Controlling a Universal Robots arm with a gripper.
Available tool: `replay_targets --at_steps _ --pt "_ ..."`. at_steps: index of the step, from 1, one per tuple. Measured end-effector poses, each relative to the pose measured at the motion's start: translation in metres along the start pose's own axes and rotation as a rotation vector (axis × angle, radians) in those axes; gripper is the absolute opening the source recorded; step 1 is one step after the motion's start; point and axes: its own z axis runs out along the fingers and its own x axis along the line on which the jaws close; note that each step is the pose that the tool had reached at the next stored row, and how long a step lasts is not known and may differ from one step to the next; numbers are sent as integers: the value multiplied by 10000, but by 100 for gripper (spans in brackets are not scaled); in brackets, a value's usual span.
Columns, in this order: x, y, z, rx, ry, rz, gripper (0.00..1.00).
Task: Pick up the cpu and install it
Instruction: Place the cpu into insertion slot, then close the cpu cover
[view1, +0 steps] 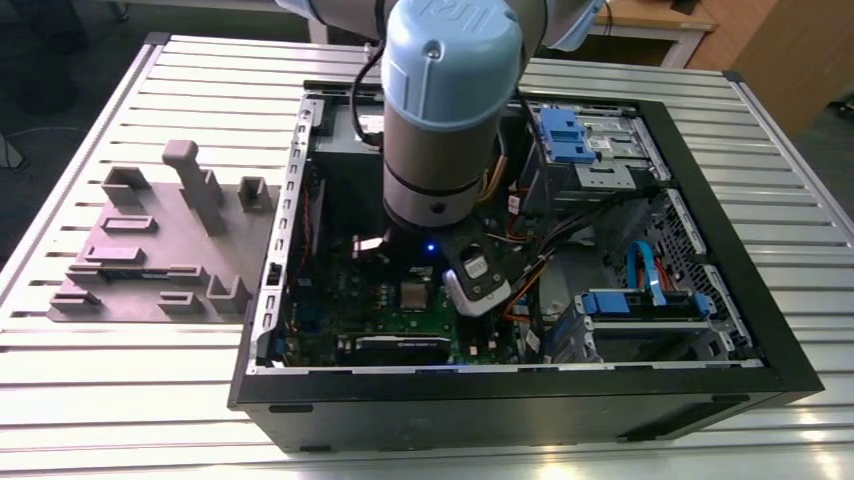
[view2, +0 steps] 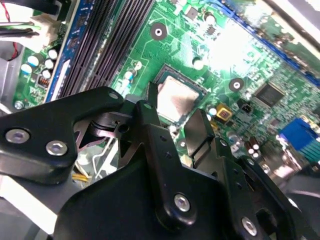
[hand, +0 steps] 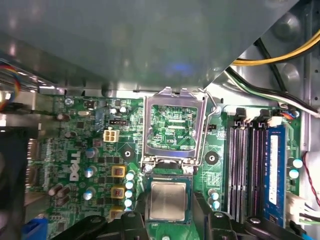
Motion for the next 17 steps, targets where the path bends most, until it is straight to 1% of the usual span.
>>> replay_targets --at_steps 2,3,4,5,6,7,9,10,11,17 --pt "-2 3 -48 -3 69 6 47" --pt "-4 4 -71 -4 110 8 41" --pt "-8 5 -88 -6 156 11 41" --pt "-13 6 -97 -8 204 14 35" --pt "-16 6 -97 -12 233 16 29" --pt "-18 6 -98 -11 244 16 29" --pt "-18 5 -98 -10 247 18 17" --pt "-18 5 -99 -9 248 18 17" --pt "-19 5 -99 -8 248 17 11" --pt "-21 5 -99 -9 248 17 10"
